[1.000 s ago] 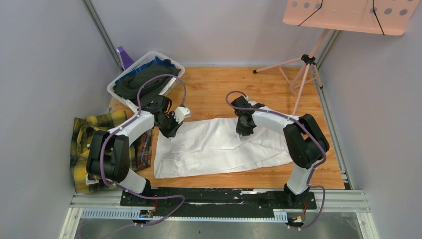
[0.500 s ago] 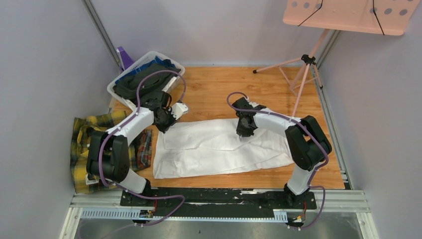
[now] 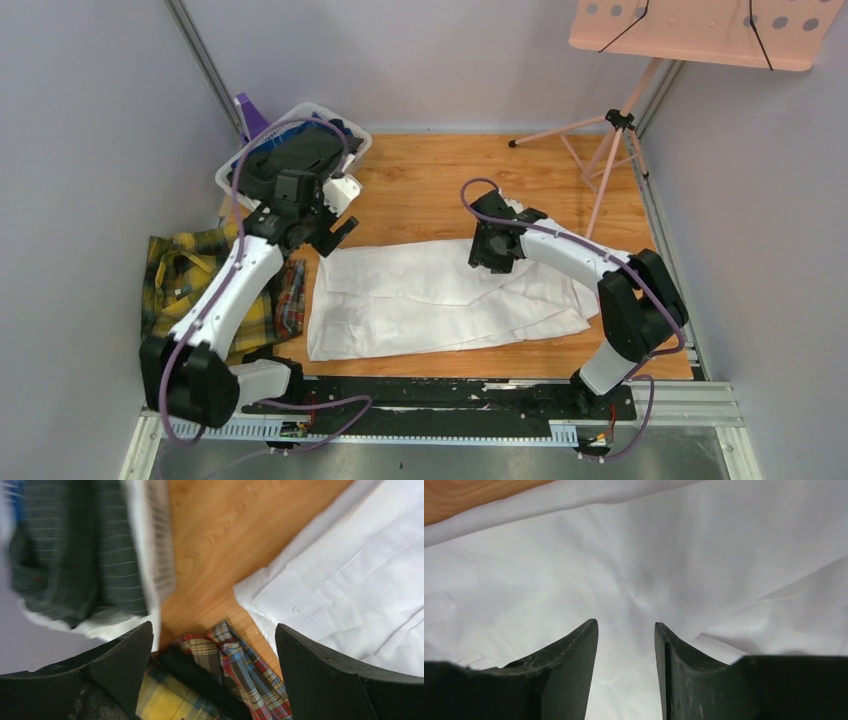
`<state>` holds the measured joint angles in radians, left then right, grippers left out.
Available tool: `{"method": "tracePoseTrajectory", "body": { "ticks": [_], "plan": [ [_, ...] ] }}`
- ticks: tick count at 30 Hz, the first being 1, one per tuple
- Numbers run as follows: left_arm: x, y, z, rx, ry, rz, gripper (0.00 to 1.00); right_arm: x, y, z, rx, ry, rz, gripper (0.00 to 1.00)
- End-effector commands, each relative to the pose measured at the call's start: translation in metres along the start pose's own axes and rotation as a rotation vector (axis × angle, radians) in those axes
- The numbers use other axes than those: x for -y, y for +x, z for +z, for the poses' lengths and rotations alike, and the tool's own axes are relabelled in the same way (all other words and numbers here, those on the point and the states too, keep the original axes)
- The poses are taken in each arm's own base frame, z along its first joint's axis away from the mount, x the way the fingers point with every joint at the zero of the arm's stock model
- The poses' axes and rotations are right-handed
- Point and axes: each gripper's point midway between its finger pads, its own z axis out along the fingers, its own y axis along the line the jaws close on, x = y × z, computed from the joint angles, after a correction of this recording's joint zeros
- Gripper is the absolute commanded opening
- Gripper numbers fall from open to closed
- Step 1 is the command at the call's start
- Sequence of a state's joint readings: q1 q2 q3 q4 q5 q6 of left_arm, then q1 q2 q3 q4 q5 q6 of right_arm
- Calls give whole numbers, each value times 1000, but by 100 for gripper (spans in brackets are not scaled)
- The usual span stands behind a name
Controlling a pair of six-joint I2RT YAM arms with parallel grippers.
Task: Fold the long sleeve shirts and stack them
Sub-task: Adjust the shirt at the center of the board, then move the shirt at the center of the board.
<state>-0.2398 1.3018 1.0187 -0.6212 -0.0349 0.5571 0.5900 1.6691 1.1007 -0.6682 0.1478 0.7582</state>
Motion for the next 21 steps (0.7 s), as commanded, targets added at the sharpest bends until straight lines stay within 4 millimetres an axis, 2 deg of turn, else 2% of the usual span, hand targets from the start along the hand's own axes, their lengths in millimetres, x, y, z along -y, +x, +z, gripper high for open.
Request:
{"method": "tracePoseTrajectory", "body": {
  "ticks": [1,3,6,9,12,17,21],
  "plan": [
    [-12,-31,-71,199,-78,-171,100,-59,-14,-52,85,-181,-67,49],
    [10,-11,-66,150,-11,-195,100,-91,-6,-58,87,-232,-133,50],
    [37,14,-61,78,81,-254,100,-134,20,-55,39,-297,-235,47],
    [29,8,-71,132,41,-313,100,-168,60,-40,-62,-371,-314,45],
    [35,-4,-77,162,101,-332,100,-189,84,-28,-167,-444,-331,43],
    [32,-10,-70,102,143,-344,100,-187,85,8,-280,-428,-262,39],
    [33,-12,-62,93,161,-361,100,-150,57,34,-312,-303,-99,35]
  ]
}}
